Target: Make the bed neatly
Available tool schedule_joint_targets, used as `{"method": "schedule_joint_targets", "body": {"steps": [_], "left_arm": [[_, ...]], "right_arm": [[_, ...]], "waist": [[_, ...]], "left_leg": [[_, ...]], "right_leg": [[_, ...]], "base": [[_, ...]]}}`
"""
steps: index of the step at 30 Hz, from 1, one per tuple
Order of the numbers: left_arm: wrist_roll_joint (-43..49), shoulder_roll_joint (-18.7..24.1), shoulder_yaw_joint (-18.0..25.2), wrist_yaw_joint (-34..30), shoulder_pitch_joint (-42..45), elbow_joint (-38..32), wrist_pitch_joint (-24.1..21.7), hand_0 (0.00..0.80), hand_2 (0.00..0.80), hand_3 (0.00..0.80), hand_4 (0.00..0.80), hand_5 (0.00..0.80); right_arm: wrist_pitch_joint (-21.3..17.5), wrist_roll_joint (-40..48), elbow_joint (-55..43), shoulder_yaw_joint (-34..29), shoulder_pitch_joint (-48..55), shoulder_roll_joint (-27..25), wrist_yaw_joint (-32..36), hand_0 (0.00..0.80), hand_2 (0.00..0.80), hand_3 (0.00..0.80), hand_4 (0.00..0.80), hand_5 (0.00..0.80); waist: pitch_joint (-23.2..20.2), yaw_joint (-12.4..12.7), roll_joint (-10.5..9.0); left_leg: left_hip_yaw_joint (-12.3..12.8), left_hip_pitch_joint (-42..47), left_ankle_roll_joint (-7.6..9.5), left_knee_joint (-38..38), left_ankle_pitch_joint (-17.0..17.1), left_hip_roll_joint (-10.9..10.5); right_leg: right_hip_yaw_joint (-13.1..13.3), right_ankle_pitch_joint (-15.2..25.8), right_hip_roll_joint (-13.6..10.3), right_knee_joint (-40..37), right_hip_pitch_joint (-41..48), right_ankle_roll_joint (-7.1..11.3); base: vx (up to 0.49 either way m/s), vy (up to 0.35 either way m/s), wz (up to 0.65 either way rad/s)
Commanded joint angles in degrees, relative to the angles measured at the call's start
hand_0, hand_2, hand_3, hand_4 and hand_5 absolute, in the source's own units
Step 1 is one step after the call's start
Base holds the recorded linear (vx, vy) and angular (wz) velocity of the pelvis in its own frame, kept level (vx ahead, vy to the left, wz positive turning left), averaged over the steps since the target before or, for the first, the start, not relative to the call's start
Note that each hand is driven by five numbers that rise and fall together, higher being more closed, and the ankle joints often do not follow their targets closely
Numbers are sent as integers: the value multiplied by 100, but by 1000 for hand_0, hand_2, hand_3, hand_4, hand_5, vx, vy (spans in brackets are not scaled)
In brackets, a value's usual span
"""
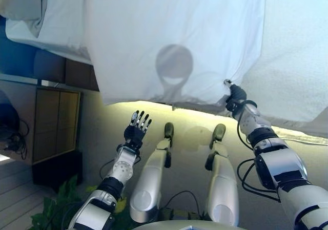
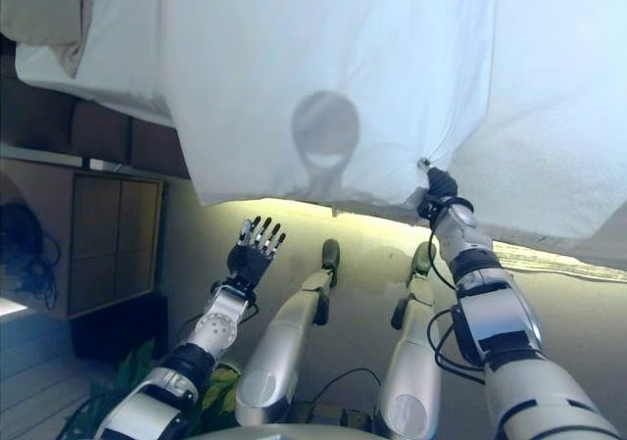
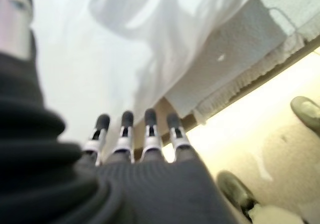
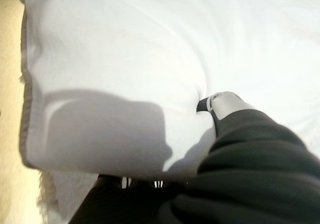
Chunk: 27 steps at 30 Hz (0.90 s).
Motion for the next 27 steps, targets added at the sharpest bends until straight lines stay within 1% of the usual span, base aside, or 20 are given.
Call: {"method": "schedule_joint_targets", "body": {"steps": [1,4,6,7,9,13,17,20,25,27], "left_arm": [[99,90,148,-4,-233,5,-183,0,0,0,0,0],[97,35,187,-28,-218,85,-256,0,0,0,0,0],[121,-23,192,-30,-199,95,-295,0,0,0,0,0],[125,-44,192,-28,-197,93,-311,0,0,0,0,0],[143,-126,161,-61,-121,114,-377,0,0,0,0,0],[116,-232,89,-114,-55,103,-466,0,0,0,0,0],[75,-373,22,-124,-7,72,-549,0,0,0,0,0],[40,-456,-54,-111,18,4,-672,0,0,0,0,0],[-85,-551,-131,-31,-8,-162,-893,0,0,0,0,0],[-144,-593,-172,-23,-19,-230,-1013,0,0,0,0,0]], "right_arm": [[348,-359,289,242,475,12,-184,800,800,800,800,800],[352,-513,308,250,739,73,-182,800,800,800,800,800],[433,-627,320,235,940,132,-157,800,800,800,800,800],[433,-698,343,227,1030,149,-160,800,800,800,800,800],[469,-733,395,237,1231,183,-172,800,800,800,800,800],[579,-944,502,229,1413,184,-167,800,800,800,800,800],[706,-919,560,186,1443,156,-120,800,800,800,800,800],[718,-952,506,204,1441,178,-62,800,800,800,800,800],[856,-1048,353,288,1448,260,-150,800,800,800,800,800],[824,-1102,320,300,1519,249,-112,800,800,800,800,800]], "waist": [[65,-11,85],[65,-89,69],[65,-150,83],[65,-176,94],[65,-234,131],[65,-325,229],[65,-442,353],[65,-507,409],[65,-618,477],[65,-681,511]], "left_leg": [[138,-39,66,-366,338,-173],[166,-39,65,-397,336,-170],[193,-44,66,-423,307,-174],[202,-101,70,-431,346,-176],[214,-109,76,-435,316,-187],[262,-206,80,-466,356,-230],[343,-284,50,-567,386,-274],[382,-377,29,-648,416,-315],[448,-543,-19,-790,467,-368],[489,-600,-48,-858,488,-382]], "right_leg": [[-210,-133,78,334,-82,262],[-137,-110,99,277,-87,262],[-73,-136,111,273,-123,264],[-49,-87,117,254,-181,257],[15,-125,122,279,-218,257],[117,-39,124,189,-350,254],[268,103,114,-31,-504,289],[375,243,133,-218,-645,317],[568,479,169,-554,-901,366],[667,586,160,-739,-986,396]], "base": [[25,40,-6],[17,46,-6],[7,56,-6],[-12,65,-1],[0,84,0],[-1,101,-5],[-14,133,-15],[-30,133,-19],[-12,157,-19],[5,154,-20]]}}
